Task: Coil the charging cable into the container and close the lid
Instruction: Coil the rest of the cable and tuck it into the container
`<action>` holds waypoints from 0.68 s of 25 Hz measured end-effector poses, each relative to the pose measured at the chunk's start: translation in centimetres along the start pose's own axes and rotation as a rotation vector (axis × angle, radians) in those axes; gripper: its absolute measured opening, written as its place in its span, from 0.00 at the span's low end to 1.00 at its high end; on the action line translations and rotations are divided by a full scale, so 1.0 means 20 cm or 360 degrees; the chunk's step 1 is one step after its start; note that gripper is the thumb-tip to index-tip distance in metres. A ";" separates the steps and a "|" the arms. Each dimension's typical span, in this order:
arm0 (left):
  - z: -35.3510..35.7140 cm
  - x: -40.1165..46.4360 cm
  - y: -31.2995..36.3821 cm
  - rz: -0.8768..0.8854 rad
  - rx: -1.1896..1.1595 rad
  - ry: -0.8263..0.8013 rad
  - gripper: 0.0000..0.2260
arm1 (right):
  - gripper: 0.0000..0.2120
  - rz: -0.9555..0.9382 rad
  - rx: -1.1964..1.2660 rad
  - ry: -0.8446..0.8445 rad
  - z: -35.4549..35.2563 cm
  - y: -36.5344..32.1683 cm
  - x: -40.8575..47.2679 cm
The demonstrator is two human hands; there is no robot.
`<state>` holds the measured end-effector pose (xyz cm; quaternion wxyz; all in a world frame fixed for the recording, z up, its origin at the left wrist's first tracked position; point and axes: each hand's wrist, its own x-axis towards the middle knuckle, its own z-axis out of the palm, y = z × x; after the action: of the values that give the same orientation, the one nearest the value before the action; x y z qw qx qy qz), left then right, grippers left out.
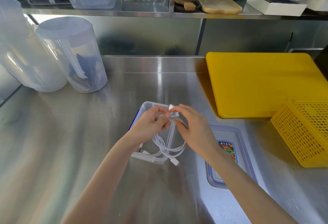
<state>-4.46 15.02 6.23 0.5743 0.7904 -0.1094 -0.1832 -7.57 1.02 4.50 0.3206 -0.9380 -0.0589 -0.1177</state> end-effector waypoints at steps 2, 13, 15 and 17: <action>0.00 0.01 -0.01 0.0130 0.0080 0.0075 0.07 | 0.11 0.0138 0.0146 -0.0082 -0.01 -0.01 0.00; 0.02 0.01 -0.07 0.0494 0.0325 0.0350 0.12 | 0.08 0.0982 0.2099 -0.0716 -0.08 -0.01 0.02; 0.02 0.01 -0.09 0.0457 0.0244 0.0320 0.12 | 0.07 0.0904 0.1843 -0.0677 -0.08 0.00 0.01; 0.01 0.02 -0.10 0.0400 0.0151 0.0265 0.11 | 0.08 0.0806 0.1555 -0.0645 -0.09 0.01 0.01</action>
<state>-4.30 15.39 4.25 0.5618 0.8092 -0.1679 -0.0383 -7.66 -0.22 5.75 0.7163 -0.6701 0.0595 0.1852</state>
